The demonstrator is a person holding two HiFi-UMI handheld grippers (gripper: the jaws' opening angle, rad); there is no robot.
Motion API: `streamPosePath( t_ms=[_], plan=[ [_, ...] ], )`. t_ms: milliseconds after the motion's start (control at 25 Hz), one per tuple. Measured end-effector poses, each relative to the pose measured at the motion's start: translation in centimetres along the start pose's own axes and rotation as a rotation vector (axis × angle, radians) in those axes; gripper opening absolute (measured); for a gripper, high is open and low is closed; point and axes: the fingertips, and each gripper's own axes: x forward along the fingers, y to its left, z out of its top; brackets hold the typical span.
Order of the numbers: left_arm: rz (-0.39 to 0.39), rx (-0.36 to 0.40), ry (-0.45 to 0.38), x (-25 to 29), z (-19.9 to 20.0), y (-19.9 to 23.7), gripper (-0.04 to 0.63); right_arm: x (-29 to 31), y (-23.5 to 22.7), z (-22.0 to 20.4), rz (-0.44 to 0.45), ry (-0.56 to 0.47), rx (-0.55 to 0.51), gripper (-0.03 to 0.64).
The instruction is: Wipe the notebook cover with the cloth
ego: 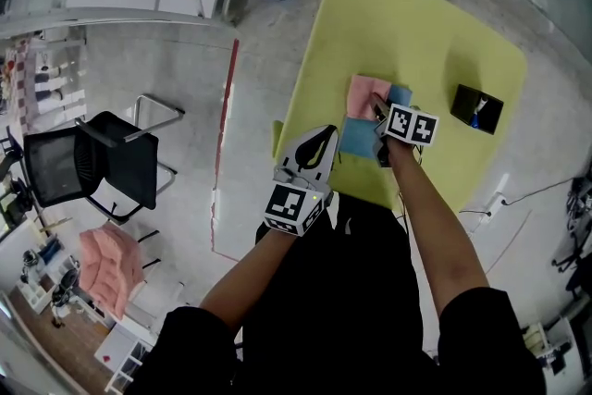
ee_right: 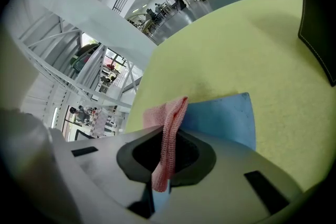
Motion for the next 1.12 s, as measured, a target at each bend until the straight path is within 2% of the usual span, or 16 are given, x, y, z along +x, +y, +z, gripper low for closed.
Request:
streamPosePath(
  t_ms=[600,1120],
  plan=[
    [-0.009,0.025,0.003,0.9,0.4,-1.7,0.011,-1.5,-1.4,0.1,-0.013,-0.012,-0.005,0.037],
    [-0.057,0.067,0.015,2.2,0.2,-4.4,0.011,-3.0,-3.2,0.3,-0.017,-0.01,-0.008,0.037]
  ],
)
